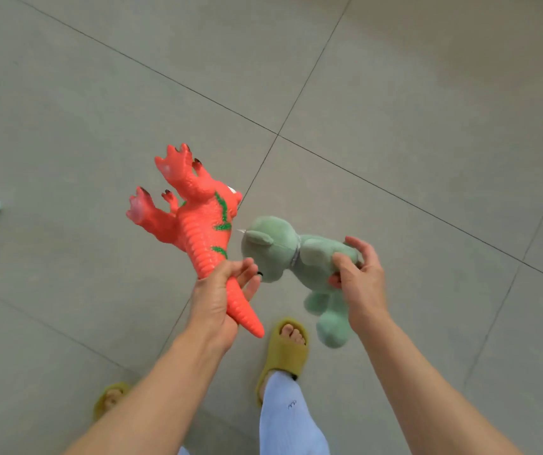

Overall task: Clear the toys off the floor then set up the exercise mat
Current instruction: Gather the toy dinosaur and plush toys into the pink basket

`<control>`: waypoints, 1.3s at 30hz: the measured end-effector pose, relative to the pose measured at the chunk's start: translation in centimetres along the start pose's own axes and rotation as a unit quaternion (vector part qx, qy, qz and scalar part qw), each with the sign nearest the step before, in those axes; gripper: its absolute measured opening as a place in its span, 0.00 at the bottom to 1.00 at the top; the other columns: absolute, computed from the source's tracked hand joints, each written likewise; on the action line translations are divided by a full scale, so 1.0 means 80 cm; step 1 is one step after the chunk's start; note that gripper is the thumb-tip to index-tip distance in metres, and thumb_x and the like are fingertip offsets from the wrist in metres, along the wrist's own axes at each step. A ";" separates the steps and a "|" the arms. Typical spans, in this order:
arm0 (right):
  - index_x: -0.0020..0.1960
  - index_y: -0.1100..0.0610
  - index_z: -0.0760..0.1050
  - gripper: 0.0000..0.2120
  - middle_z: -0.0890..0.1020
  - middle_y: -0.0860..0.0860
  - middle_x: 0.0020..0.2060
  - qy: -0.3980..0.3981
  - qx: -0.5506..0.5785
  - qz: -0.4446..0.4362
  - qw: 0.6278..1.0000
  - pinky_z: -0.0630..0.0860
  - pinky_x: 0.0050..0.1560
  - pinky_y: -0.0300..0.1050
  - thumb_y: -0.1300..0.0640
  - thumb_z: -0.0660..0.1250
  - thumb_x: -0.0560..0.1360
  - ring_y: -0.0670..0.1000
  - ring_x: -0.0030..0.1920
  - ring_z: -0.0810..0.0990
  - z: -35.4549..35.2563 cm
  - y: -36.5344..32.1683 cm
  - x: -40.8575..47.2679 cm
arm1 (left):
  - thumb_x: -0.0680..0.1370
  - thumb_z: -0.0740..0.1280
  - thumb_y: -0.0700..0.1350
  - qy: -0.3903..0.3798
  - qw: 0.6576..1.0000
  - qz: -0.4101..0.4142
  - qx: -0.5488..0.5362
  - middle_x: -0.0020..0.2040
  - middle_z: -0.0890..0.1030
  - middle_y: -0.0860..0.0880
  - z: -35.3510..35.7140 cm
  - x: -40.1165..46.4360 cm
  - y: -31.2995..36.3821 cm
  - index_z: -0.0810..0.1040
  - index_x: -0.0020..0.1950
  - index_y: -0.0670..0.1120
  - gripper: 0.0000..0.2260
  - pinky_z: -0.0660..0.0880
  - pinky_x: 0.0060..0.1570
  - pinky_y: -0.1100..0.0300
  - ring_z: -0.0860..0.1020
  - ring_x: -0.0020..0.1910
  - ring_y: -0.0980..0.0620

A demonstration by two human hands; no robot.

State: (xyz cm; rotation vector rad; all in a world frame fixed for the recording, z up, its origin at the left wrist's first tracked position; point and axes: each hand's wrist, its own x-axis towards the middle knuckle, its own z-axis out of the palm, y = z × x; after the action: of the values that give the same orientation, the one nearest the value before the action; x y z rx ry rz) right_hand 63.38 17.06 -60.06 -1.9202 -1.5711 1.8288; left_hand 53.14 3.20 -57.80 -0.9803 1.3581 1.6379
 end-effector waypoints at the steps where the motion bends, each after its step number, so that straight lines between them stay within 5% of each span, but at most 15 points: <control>1: 0.55 0.52 0.74 0.12 0.77 0.52 0.39 -0.021 0.010 0.012 1.000 0.76 0.32 0.37 0.63 0.63 0.74 0.49 0.29 0.75 0.015 -0.006 -0.020 | 0.75 0.60 0.36 -0.013 1.000 0.000 -0.021 0.37 0.81 0.47 -0.011 -0.009 0.007 0.74 0.44 0.40 0.04 0.81 0.44 0.59 0.81 0.34 0.55; 4: 0.53 0.56 0.73 0.10 0.77 0.55 0.38 -0.082 0.019 0.041 0.996 0.73 0.25 0.34 0.65 0.64 0.74 0.48 0.25 0.75 0.061 -0.021 -0.068 | 0.76 0.60 0.39 -0.042 0.998 -0.010 -0.038 0.45 0.78 0.51 -0.034 -0.032 0.031 0.73 0.48 0.48 0.05 0.70 0.58 0.43 0.77 0.47 0.54; 8: 0.52 0.58 0.71 0.08 0.78 0.57 0.34 -0.136 0.026 0.063 0.988 0.70 0.22 0.35 0.65 0.63 0.74 0.45 0.19 0.74 0.121 -0.031 -0.123 | 0.71 0.65 0.45 -0.101 0.992 -0.040 -0.066 0.49 0.81 0.54 -0.074 -0.045 0.072 0.75 0.53 0.49 0.11 0.74 0.48 0.44 0.77 0.56 0.50; 13: 0.48 0.59 0.73 0.03 0.76 0.48 0.21 -0.199 -0.004 0.064 0.978 0.67 0.24 0.38 0.64 0.62 0.75 0.45 0.19 0.69 0.194 -0.041 -0.181 | 0.78 0.57 0.46 -0.160 0.978 -0.080 -0.112 0.36 0.85 0.47 -0.132 -0.051 0.136 0.74 0.52 0.48 0.08 0.79 0.33 0.44 0.83 0.33 0.45; 20: 0.43 0.58 0.76 0.04 0.77 0.50 0.28 -0.319 -0.124 0.005 0.939 0.70 0.27 0.37 0.63 0.63 0.76 0.44 0.25 0.73 0.320 -0.050 -0.262 | 0.76 0.60 0.42 -0.144 0.976 -0.079 -0.143 0.35 0.84 0.44 -0.254 -0.044 0.222 0.74 0.44 0.44 0.05 0.73 0.50 0.44 0.83 0.33 0.47; 24: 0.45 0.60 0.75 0.03 0.76 0.49 0.29 -0.411 -0.186 -0.018 0.893 0.70 0.28 0.34 0.63 0.63 0.76 0.41 0.27 0.74 0.396 -0.052 -0.304 | 0.65 0.66 0.39 -0.123 0.977 -0.089 -0.152 0.40 0.81 0.38 -0.337 -0.033 0.271 0.76 0.48 0.40 0.13 0.79 0.42 0.47 0.81 0.36 0.42; 26: 0.48 0.59 0.75 0.02 0.78 0.52 0.32 -0.448 -0.218 -0.030 0.867 0.72 0.30 0.35 0.63 0.64 0.76 0.43 0.29 0.76 0.429 -0.054 -0.321 | 0.68 0.62 0.39 -0.095 0.979 -0.090 -0.155 0.36 0.80 0.37 -0.369 -0.034 0.291 0.76 0.41 0.39 0.05 0.79 0.35 0.47 0.80 0.31 0.42; 28: 0.50 0.56 0.76 0.04 0.80 0.53 0.35 -0.481 -0.270 -0.038 0.833 0.75 0.33 0.36 0.60 0.64 0.77 0.46 0.31 0.77 0.467 -0.054 -0.339 | 0.74 0.58 0.37 -0.055 0.980 -0.081 -0.172 0.29 0.80 0.38 -0.410 -0.032 0.311 0.76 0.32 0.38 0.13 0.78 0.26 0.48 0.79 0.24 0.42; 31: 0.55 0.53 0.76 0.08 0.81 0.54 0.37 -0.523 -0.313 -0.018 0.792 0.77 0.38 0.37 0.59 0.62 0.78 0.47 0.34 0.79 0.512 -0.051 -0.362 | 0.74 0.57 0.36 -0.020 0.981 -0.056 -0.185 0.25 0.78 0.40 -0.461 -0.030 0.332 0.76 0.26 0.39 0.17 0.78 0.27 0.51 0.78 0.22 0.45; 34: 0.55 0.56 0.77 0.08 0.82 0.53 0.37 -0.461 -0.300 -0.044 0.834 0.75 0.38 0.35 0.60 0.62 0.77 0.47 0.35 0.79 0.563 -0.053 -0.382 | 0.74 0.56 0.36 0.013 0.979 -0.020 -0.201 0.24 0.78 0.43 -0.517 -0.027 0.350 0.77 0.19 0.39 0.23 0.77 0.28 0.59 0.77 0.20 0.50; 37: 0.57 0.57 0.75 0.10 0.80 0.52 0.38 -0.369 -0.231 -0.087 0.896 0.74 0.41 0.38 0.61 0.63 0.77 0.48 0.37 0.77 0.619 -0.062 -0.396 | 0.73 0.59 0.37 0.075 0.971 -0.004 -0.225 0.23 0.78 0.46 -0.572 -0.031 0.367 0.76 0.27 0.41 0.15 0.77 0.28 0.62 0.76 0.21 0.50; 39: 0.62 0.55 0.71 0.14 0.79 0.51 0.42 -0.357 -0.227 -0.120 0.898 0.75 0.47 0.43 0.60 0.63 0.77 0.50 0.41 0.77 0.653 -0.069 -0.404 | 0.73 0.60 0.37 0.101 0.963 0.001 -0.250 0.28 0.80 0.44 -0.604 -0.033 0.378 0.76 0.31 0.40 0.11 0.77 0.29 0.61 0.77 0.23 0.50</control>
State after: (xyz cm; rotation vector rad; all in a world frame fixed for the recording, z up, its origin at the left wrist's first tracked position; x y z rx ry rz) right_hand 27.13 -31.60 -49.04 -1.0841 -2.5001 2.3465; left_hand 30.53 -48.62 -50.05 -1.4724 1.0852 1.9747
